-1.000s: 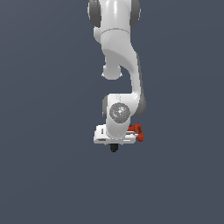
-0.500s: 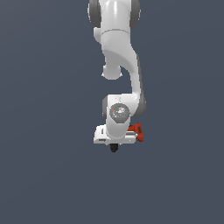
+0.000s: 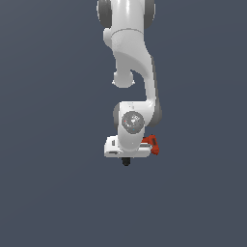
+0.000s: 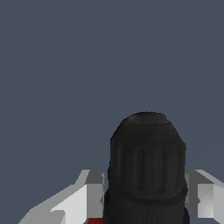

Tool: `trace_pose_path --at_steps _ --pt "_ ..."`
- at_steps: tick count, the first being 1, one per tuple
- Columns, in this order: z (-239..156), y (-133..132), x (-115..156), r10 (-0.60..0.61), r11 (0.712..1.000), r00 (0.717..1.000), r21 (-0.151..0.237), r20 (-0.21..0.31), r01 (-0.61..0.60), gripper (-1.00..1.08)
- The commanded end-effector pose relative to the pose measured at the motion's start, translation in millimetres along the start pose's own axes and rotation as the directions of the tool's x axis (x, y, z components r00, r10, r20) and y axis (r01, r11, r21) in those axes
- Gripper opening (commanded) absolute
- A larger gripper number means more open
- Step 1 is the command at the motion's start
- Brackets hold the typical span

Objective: Pick up the object and move it to a goal position.

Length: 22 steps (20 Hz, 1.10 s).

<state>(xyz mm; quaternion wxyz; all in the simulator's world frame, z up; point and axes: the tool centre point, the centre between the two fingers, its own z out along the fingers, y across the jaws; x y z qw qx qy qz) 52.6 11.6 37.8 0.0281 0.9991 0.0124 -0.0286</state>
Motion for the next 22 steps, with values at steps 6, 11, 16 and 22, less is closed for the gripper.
trace_pose_path --at_steps 6,11,16,22 --pt "-38 -10 -12 -0.001 1.0 1.0 0.0 -0.003 0.001 -1.0" --pt "-80 -21 -26 -0.001 1.0 1.0 0.0 -0.003 0.001 -1.0" --pt "-135 -35 -44 -0.002 1.0 1.0 0.0 -0.004 0.002 -1.0" --pt "-204 -53 -67 -0.002 1.0 1.0 -0.001 -0.004 0.002 -1.0"
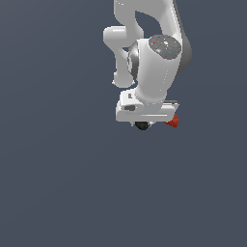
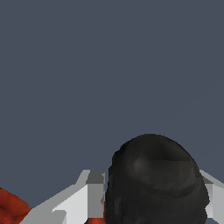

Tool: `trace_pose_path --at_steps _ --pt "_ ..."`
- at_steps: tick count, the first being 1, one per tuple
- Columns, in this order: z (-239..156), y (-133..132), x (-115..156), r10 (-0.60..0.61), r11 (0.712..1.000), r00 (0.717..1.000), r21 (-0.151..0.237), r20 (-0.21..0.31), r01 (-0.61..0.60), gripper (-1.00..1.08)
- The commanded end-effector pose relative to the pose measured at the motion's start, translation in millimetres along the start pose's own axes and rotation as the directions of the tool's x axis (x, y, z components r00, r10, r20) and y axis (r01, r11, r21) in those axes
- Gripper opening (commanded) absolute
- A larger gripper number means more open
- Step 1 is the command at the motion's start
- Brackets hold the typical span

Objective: Pick up the object and move it to a goal position.

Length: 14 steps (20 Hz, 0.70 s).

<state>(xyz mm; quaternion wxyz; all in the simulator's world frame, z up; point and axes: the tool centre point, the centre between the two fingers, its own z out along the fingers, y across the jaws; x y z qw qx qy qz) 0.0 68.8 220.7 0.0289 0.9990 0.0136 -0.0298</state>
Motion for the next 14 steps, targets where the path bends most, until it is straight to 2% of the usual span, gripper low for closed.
trace_pose_path --at_steps 1,14 --pt "-33 -7 -9 0.0 1.0 1.0 0.001 -0.006 0.0 -1.0" --pt "-168 -43 -50 0.0 1.0 1.0 0.001 -0.006 0.0 -1.0"
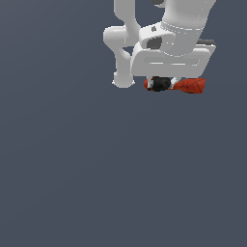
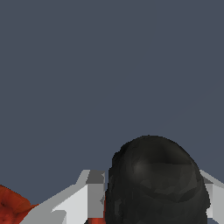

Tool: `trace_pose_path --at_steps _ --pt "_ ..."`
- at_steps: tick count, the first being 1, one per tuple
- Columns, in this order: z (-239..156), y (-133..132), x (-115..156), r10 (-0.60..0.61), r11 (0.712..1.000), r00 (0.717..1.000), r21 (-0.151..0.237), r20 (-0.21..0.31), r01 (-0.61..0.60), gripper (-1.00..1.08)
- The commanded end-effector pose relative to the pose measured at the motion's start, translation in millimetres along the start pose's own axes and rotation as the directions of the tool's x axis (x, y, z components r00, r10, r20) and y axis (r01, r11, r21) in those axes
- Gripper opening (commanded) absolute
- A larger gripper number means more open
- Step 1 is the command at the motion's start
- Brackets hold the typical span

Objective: Pick up the object and move it to a goal position.

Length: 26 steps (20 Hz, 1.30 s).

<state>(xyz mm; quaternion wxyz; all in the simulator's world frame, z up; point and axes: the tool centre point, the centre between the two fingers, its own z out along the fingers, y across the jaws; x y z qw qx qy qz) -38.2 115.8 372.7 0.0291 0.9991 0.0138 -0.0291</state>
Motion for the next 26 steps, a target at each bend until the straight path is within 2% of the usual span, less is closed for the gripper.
trace_pose_path --at_steps 1,10,20,26 --pt "-24 -5 -6 0.001 1.0 1.0 0.002 -0.005 -0.001 -1.0" --pt "-65 -17 -16 0.001 1.0 1.0 0.002 -0.005 -0.001 -1.0" --pt "-65 -17 -15 0.001 1.0 1.0 0.001 0.001 -0.001 -1.0" --pt "-80 -18 -18 0.001 1.0 1.0 0.001 0.001 -0.001 -1.0"
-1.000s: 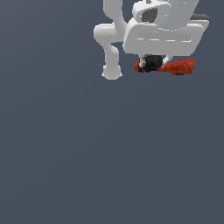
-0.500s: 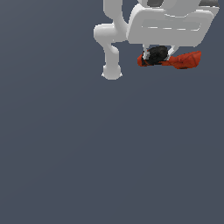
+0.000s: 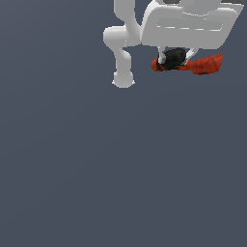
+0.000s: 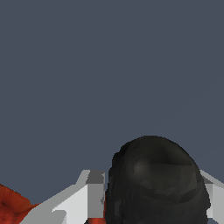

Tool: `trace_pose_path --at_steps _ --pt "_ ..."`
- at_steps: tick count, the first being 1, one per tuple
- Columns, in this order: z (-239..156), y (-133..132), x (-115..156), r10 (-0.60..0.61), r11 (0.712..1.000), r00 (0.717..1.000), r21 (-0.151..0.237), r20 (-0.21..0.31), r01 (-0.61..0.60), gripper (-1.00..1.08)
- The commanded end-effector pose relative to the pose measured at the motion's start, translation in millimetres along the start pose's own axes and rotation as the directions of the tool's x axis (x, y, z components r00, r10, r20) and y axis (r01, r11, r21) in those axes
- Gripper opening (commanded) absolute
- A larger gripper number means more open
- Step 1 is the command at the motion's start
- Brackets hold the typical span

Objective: Pick up the object and move it to a goal position.

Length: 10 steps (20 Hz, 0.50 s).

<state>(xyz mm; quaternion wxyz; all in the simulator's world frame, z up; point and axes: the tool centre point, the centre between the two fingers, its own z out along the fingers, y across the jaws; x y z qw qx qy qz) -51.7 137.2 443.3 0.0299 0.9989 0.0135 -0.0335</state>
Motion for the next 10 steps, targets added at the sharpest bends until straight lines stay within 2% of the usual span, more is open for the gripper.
trace_pose_path --at_steps 1,10 --pt "-13 0 -2 0.0 1.0 1.0 0.002 -0.008 0.0 -1.0" --pt "-33 -1 -5 0.0 1.0 1.0 0.002 -0.008 0.0 -1.0"
